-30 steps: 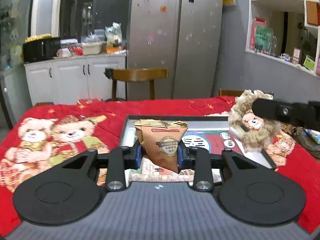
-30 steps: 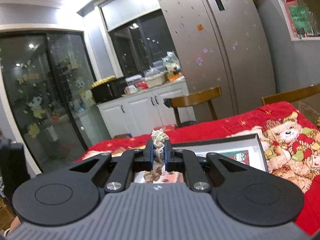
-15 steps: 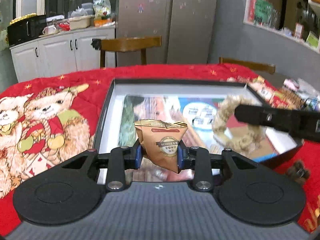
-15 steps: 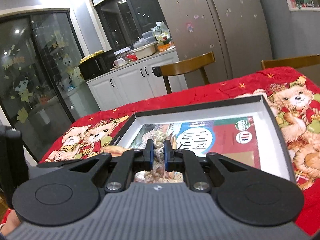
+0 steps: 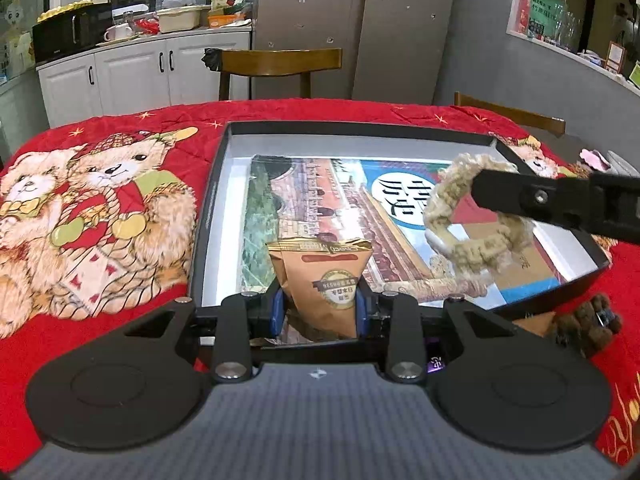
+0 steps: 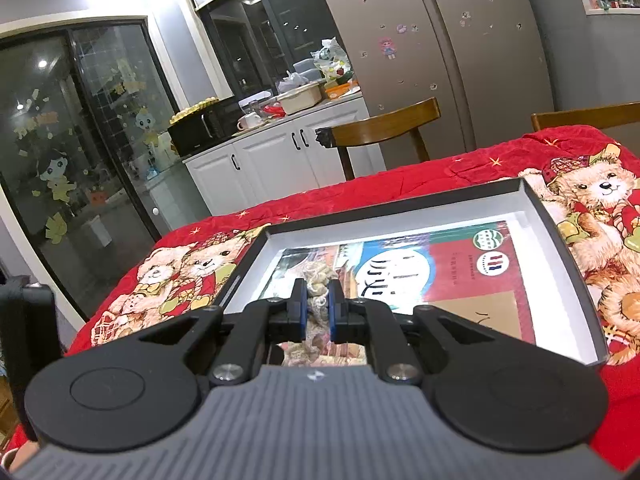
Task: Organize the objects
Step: 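Lower bag into black box and open left tool while right releases scrunchie inside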
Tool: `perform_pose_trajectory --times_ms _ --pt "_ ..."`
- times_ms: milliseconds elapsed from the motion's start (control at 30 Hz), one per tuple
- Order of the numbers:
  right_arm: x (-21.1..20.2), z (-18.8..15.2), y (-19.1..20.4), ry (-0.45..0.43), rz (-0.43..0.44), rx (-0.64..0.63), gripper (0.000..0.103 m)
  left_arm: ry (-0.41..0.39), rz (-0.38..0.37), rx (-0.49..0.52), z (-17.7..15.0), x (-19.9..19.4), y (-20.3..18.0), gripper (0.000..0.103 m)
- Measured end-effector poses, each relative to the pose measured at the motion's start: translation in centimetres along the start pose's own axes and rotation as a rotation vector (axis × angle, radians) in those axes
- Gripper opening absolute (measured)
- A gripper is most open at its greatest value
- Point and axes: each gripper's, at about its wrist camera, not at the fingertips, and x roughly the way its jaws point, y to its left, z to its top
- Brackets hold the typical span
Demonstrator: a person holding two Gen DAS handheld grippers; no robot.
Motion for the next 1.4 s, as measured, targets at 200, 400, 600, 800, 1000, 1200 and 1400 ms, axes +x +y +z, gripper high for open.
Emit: perform_pose_trajectory --times_ms 200,400,600,800,1000,1200,1400 --pt "-0.3 -0.6 -0.5 -0.009 -0.006 0.0 0.012 -0.048 0.005 -0.058 -1.0 -0.9 0.5 0.038" --pt "-0.2 -0.9 -0.6 -0.025 -0.005 -0.003 0.012 -0.037 0.008 -0.024 -0.4 -0.8 0.1 0.038" --pt "0.3 -1.4 -0.7 -0.022 -0.019 -0.003 0.012 -0.036 0.014 0.0 -0.3 -0.6 -0.3 0.038" --pt "0.5 -1.8 -1.0 -0.022 -0.033 0.008 0.012 -0.036 0.015 0.01 -0.3 -0.3 -0.3 0.038" --pt "0.5 -2.1 -1.0 -0.03 -0.032 0.004 0.012 -0.041 0.017 0.02 -0.3 -0.1 -0.4 0.038" --pt "0.6 -2.6 -1.2 -0.018 -0.041 0.012 0.012 -0.044 0.015 0.019 -0.4 -0.1 -0.3 0.038" --pt "-0.2 -3.3 -1.8 -0.027 -0.052 0.024 0.013 -0.052 0.015 0.023 -0.5 0.0 -0.4 0.038"
